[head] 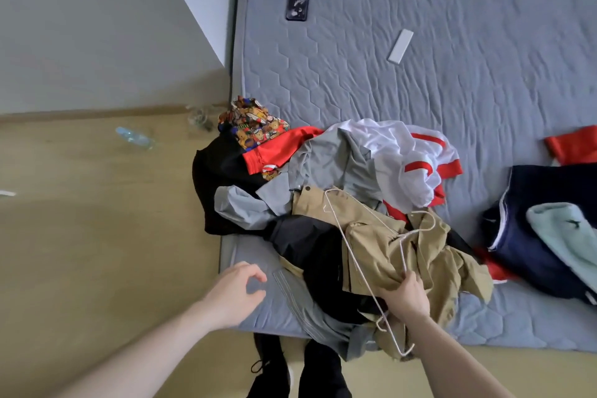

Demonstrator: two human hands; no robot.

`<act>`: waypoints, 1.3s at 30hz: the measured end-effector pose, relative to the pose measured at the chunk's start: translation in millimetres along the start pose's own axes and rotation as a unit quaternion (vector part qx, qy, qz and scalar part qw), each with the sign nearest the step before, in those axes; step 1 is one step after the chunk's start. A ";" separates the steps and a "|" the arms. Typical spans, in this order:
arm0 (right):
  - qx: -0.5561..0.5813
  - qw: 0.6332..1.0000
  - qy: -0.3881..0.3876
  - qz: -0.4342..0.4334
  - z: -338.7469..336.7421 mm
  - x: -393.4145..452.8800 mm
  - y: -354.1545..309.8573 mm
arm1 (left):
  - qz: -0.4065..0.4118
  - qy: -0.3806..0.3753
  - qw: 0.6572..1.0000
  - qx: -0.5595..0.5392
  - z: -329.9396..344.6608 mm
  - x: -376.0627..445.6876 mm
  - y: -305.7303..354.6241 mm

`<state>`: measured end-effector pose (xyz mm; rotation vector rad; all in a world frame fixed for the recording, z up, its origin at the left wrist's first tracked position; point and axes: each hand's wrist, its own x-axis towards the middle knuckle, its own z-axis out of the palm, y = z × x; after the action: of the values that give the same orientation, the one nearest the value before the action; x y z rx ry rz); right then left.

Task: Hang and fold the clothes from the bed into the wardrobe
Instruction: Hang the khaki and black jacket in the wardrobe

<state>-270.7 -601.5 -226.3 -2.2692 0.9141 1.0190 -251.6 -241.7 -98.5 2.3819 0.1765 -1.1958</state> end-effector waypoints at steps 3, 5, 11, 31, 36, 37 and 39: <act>0.012 1.000 0.000 0.008 26.1 15.1 4.7 | -0.010 0.000 1.000 -0.007 15.4 9.4 -15.1; 0.052 0.999 0.015 0.005 33.0 10.1 -0.7 | -0.015 0.005 1.000 -0.017 20.8 9.0 -18.8; 0.186 0.977 0.075 -0.072 -7.0 -65.4 -37.4 | -0.011 0.012 0.999 -0.041 8.6 -26.1 0.0; 0.428 0.831 -0.047 -0.352 -246.1 -423.0 -144.0 | 0.252 0.138 0.936 -0.204 -112.5 -240.5 104.5; 0.400 0.821 -0.106 -0.395 -256.9 -457.9 -169.8 | 0.358 0.290 0.876 -0.144 -143.9 -271.2 128.5; 0.386 0.821 -0.122 -0.403 -259.7 -461.0 -174.0 | 0.378 0.302 0.864 -0.136 -147.7 -274.6 134.3; 0.359 0.821 -0.155 -0.416 -266.8 -463.8 -180.8 | 0.414 0.309 0.850 -0.108 -153.5 -279.7 146.8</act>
<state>-246.5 -483.3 325.5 -1.5030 0.0576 0.4742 -265.5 -275.1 250.9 2.1561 -0.4585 0.0033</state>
